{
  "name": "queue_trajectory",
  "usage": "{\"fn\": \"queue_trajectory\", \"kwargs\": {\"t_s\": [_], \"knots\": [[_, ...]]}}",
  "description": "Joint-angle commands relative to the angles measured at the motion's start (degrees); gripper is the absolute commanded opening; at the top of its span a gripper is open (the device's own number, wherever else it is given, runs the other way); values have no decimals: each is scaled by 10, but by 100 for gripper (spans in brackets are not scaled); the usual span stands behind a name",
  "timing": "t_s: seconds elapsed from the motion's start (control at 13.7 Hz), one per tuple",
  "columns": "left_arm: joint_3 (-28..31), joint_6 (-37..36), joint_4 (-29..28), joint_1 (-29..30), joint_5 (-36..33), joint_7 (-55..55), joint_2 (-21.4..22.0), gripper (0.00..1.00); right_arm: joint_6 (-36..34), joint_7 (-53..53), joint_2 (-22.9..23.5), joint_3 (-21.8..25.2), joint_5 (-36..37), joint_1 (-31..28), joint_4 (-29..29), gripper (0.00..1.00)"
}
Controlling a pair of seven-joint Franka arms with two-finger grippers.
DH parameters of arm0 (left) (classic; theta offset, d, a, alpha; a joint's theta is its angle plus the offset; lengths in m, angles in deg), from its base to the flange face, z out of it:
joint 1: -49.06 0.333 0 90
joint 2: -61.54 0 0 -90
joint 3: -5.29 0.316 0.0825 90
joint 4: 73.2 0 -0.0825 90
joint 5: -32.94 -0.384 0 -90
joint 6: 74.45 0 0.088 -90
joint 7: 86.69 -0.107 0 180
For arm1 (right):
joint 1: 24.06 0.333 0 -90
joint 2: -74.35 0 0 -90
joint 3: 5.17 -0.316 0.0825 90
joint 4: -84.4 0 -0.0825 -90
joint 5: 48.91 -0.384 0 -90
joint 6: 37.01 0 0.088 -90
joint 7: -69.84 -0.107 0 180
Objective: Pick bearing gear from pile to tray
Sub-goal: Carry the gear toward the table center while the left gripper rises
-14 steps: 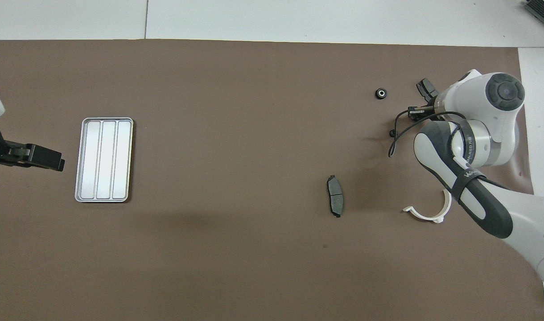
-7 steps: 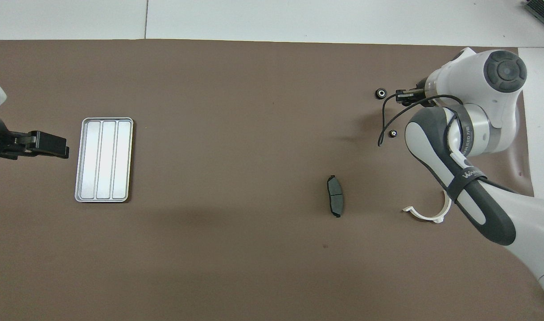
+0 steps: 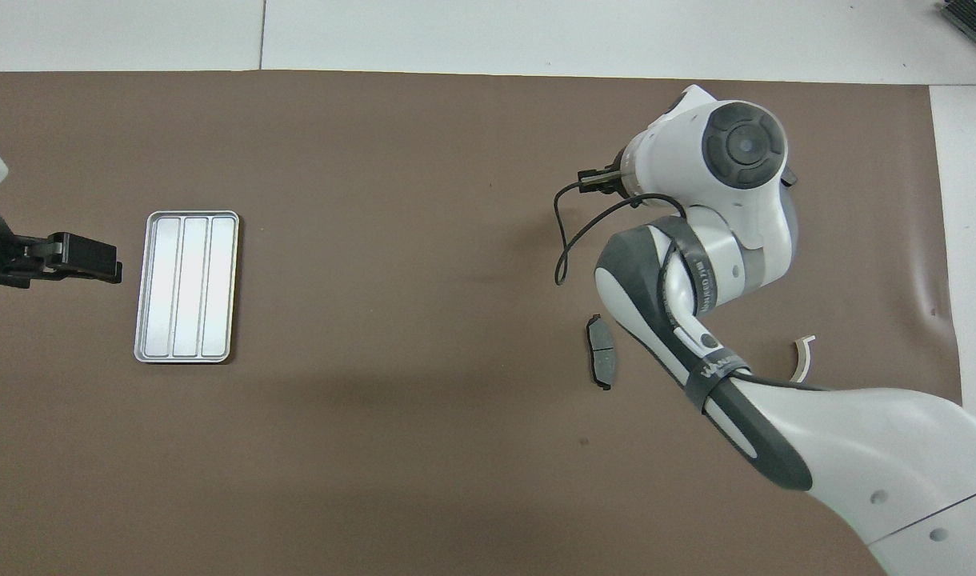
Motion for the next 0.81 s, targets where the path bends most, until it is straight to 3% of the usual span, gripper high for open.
{"fn": "queue_trajectory", "kwargs": {"t_s": [0.0, 0.22, 0.37, 0.73], "knots": [[-3, 9, -22, 8, -6, 9, 17, 100, 23, -24, 15, 2, 16, 40, -22, 0], [1, 38, -58, 10, -2, 13, 30, 100, 68, -72, 42, 1, 24, 88, -30, 0], [1, 62, -80, 9, 0, 42, 34, 100, 82, -95, 83, 5, 26, 125, -70, 0], [-1, 156, -96, -35, 8, 180, -22, 100, 84, -114, 111, 5, 44, 177, -75, 0]]}}
